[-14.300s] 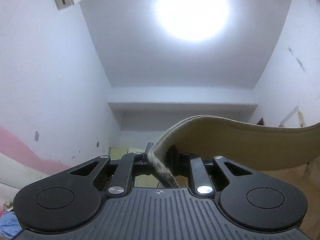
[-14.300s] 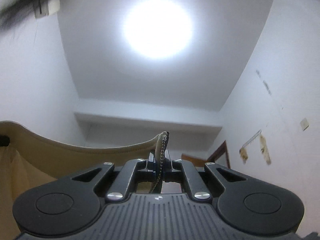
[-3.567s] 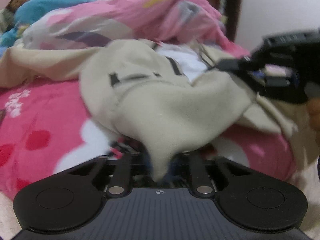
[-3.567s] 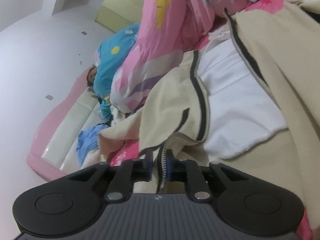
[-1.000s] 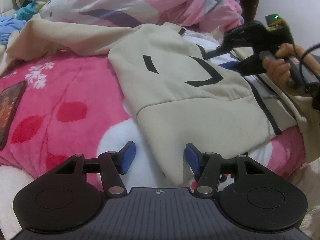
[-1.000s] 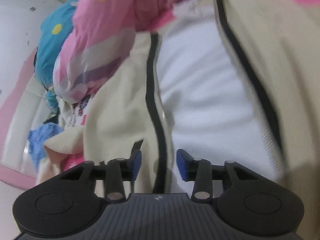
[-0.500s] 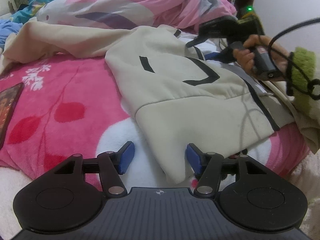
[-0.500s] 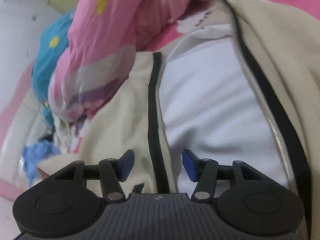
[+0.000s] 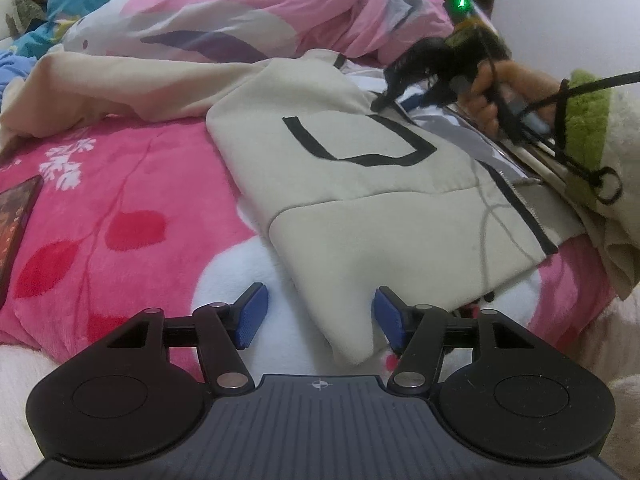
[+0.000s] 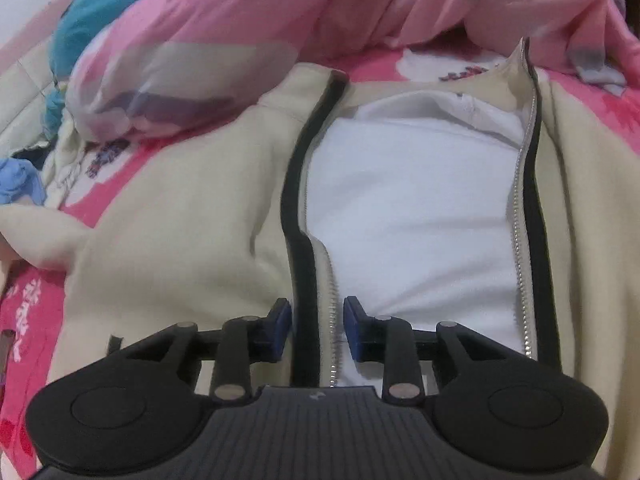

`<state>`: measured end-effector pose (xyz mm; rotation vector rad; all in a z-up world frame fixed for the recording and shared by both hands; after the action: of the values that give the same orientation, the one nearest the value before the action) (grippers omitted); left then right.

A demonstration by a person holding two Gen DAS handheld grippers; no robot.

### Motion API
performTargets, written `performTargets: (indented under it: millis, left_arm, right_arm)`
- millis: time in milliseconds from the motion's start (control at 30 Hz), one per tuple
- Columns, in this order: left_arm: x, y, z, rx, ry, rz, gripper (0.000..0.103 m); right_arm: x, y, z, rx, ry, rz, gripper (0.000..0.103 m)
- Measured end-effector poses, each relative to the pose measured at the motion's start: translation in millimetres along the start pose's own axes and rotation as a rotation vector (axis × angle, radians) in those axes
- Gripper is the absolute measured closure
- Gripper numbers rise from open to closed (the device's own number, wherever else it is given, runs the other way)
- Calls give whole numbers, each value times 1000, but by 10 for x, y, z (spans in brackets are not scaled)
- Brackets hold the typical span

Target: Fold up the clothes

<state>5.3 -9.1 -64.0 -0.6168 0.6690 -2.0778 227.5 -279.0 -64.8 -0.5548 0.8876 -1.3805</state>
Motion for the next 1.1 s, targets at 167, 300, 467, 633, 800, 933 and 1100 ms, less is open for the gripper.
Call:
performTargets:
  millis: [167,300,467,633,800,933,1100]
  left_arm:
    - [-32,-11,-31,11,19,-42,37]
    - [-60,-21,-38,13,30,-81,37]
    - [-97,-22,-45,21,20,-108,36]
    - [-95,-26,-65,25,47,-116,35]
    - [-107,-4,-68,24,54,-132,31]
    - [-107,-4,-86,29,68,-145,29]
    - [-126,-18,-93,35,65,-160,28]
  right_arm:
    - [273,-372,381,117,173,36,53]
    - [164,-195,807,74,218,116,49]
    - [-211,455,1313,-53,242,137,43]
    - [-455,878,1790,-68,166,-59,42]
    - [-664,994,2055,-94,48,-130,30]
    - [-896,1306,1990,-215,-148,-300,25]
    - [-861,1579,1858,-231,-115,-278,26]
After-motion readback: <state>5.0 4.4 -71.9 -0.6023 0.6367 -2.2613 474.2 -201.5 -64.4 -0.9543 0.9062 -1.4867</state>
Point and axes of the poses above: each gripper's, at about its wrist camera, not at the fingertips, and y roughly the way its jaws point, x to its right, z to its top, the point moved 3 cm from there along y, roughly the way its jaws point, and after that the axes turned 7 degrees about -z, right-handed, at the moved point
